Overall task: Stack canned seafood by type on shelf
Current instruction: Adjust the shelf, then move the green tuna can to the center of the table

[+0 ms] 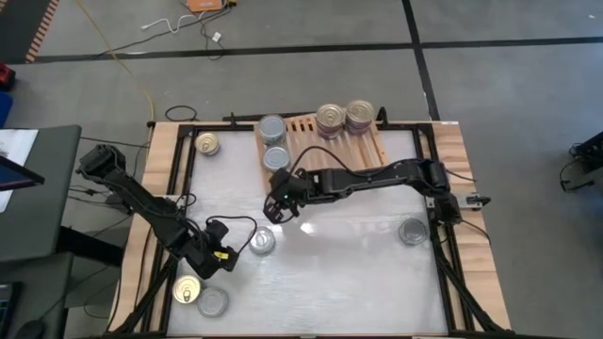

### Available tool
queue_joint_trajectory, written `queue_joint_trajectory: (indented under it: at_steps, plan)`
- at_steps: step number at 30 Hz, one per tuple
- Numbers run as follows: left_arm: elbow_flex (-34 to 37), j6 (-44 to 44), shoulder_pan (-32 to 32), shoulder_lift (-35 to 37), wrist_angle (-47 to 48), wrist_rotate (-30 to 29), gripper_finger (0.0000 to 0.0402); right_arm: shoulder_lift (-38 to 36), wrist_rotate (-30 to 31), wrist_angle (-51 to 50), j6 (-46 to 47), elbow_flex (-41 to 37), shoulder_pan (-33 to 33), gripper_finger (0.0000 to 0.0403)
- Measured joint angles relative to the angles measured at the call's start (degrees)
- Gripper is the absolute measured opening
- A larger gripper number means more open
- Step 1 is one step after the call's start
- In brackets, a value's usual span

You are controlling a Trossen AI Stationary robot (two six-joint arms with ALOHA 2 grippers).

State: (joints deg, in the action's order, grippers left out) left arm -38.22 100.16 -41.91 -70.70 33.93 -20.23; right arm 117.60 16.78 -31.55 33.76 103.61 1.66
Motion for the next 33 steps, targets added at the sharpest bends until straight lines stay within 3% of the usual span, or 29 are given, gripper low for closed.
queue_joint_trajectory:
  at_steps: [19,26,33]
  plan:
    - [0.0,2.1,0.0,0.0,0.0,0.0,0.0212,-0.2,2.0,5.2,-2.4,0.1,-7.6,0.0016]
    - [0.0,2.7,0.0,0.0,0.0,0.0,0.0212,-1.2,1.6,4.7,-4.3,0.0,-6.4,0.0021]
    - [0.0,1.8,0.0,0.0,-0.4,0.0,0.0212,-9.0,1.4,-2.1,-5.2,0.0,-1.2,0.0022]
